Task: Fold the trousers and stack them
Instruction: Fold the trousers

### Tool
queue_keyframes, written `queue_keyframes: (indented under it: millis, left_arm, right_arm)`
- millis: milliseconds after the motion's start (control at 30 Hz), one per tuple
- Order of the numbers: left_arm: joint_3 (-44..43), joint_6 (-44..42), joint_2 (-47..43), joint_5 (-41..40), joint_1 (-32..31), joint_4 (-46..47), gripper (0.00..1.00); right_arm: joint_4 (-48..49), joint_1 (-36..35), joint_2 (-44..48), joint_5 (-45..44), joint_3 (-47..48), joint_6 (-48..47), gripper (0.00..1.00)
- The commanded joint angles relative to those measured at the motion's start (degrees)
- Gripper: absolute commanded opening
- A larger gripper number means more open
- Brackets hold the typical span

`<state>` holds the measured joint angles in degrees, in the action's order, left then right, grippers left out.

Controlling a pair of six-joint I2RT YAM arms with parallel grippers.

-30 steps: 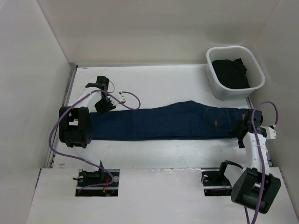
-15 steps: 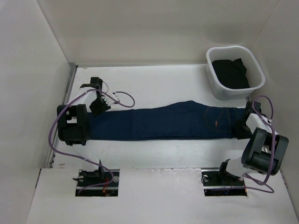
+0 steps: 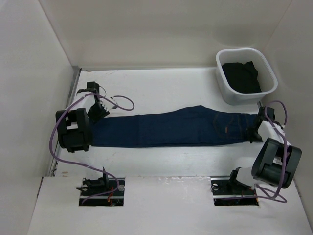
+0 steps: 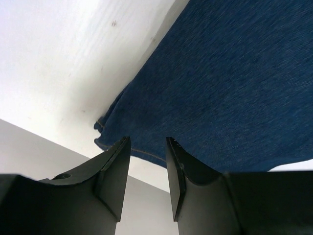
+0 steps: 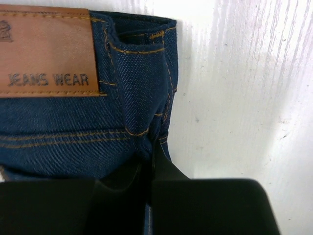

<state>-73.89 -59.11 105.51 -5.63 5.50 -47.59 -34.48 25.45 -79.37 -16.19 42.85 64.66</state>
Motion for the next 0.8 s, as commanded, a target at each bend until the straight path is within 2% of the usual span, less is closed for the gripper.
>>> queue_keyframes:
  millis: [0, 267, 500, 767]
  left_arm:
    - [-1.61, 0.4, -4.61, 0.09, 0.87, 0.13, 0.33]
    - [-1.79, 0.4, -10.06, 0.26, 4.74, -0.13, 0.35]
    - [1.99, -0.57, -13.14, 0.0, 5.97, 0.31, 0.39]
    - [3.14, 0.75, -9.19, -0.53, 8.0, -0.13, 0.4]
  right_arm:
    - [3.62, -0.09, 5.0, -2.52, 0.21, -3.74, 0.0]
    - [3.98, -8.18, 15.9, -14.39, 5.75, -19.65, 0.0]
    - [7.32, -8.53, 26.36, -15.37, 3.12, -32.91, 0.0]
    - [10.83, -14.41, 34.9, -11.16, 1.44, -48.82, 0.0]
